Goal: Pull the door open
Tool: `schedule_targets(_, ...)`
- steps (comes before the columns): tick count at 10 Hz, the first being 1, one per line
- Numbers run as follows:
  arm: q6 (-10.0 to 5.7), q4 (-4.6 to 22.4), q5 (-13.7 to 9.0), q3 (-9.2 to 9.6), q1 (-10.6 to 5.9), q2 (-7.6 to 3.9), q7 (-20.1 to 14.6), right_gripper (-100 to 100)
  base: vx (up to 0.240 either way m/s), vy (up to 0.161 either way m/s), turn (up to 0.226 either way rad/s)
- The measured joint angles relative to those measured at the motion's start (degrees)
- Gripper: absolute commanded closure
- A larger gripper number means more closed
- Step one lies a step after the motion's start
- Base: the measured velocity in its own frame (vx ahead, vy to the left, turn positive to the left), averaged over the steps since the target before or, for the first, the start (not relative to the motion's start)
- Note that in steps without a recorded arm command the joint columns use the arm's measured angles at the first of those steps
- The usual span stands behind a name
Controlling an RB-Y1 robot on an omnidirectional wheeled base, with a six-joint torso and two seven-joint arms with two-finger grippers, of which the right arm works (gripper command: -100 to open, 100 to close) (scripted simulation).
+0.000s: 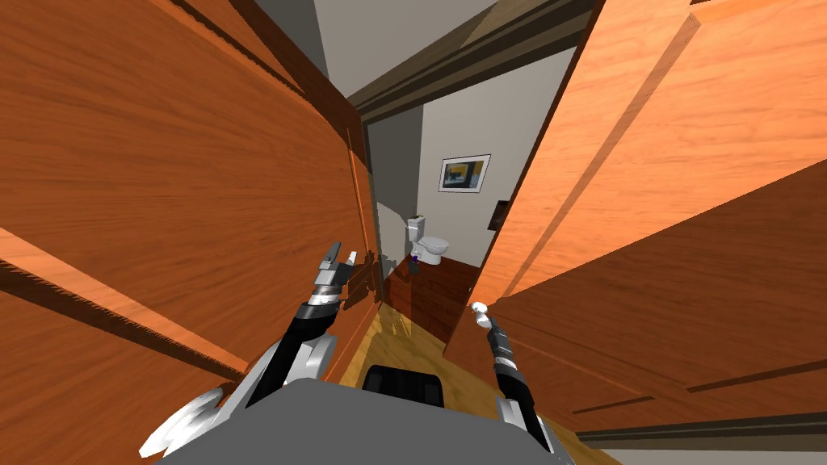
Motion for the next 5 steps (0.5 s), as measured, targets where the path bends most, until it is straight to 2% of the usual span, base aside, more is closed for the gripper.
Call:
schedule_targets(1,0.94,-1.66,-0.97,0.25,0.92,0.15,-1.54,100,-0.044,-0.021,0.065)
schedule_targets(2,0.79,-0.74,-1.43,0.43,0.4,0.01,-2.93,100,-0.045,-0.013,0.054)
schedule_targets(5,1.25,-1.6,-3.22,1.0,1.06,0.08,-6.88,100,-0.033,-0.01,0.046)
